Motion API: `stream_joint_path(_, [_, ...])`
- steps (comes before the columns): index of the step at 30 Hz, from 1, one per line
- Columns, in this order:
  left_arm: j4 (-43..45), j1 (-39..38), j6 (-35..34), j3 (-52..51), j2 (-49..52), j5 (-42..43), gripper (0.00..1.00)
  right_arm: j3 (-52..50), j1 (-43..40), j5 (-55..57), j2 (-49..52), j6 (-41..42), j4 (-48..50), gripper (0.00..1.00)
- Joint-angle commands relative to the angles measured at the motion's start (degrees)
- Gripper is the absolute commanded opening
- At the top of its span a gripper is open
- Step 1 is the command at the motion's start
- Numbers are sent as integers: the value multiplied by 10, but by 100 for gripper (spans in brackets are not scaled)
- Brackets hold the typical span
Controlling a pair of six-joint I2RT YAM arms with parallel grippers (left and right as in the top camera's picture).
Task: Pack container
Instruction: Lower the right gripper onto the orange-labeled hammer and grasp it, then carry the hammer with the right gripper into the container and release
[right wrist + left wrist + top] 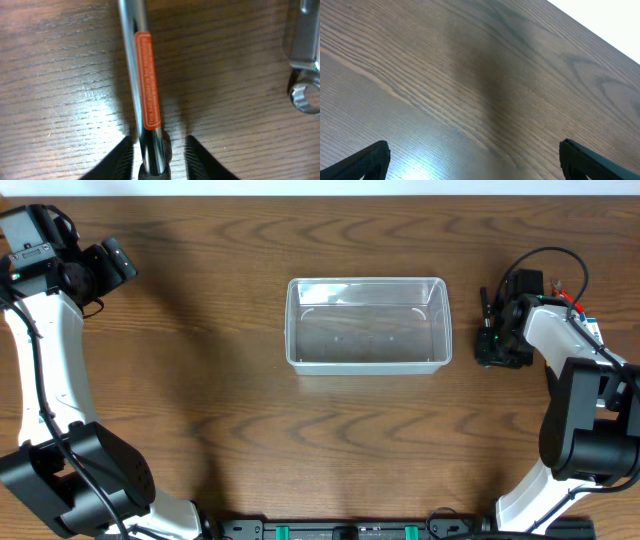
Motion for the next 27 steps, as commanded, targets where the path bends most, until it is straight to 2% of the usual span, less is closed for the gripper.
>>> stream_joint_path(1, [-2, 1, 3, 8, -4, -5, 98, -4, -2, 8, 3, 13, -3, 25])
stream_joint_path(4, [-2, 1, 3, 8, -4, -5, 98, -4, -2, 7, 4, 12, -5, 18])
stream_joint_path(9, [-2, 1, 3, 8, -4, -5, 98, -4, -2, 7, 4, 12, -9, 1])
stream_joint_path(19, [-2, 1, 3, 8, -4, -5, 98, 31, -1, 7, 1, 16, -18, 1])
stream_joint_path(27, [-2, 1, 3, 8, -4, -5, 98, 237, 6, 8, -2, -26, -109, 1])
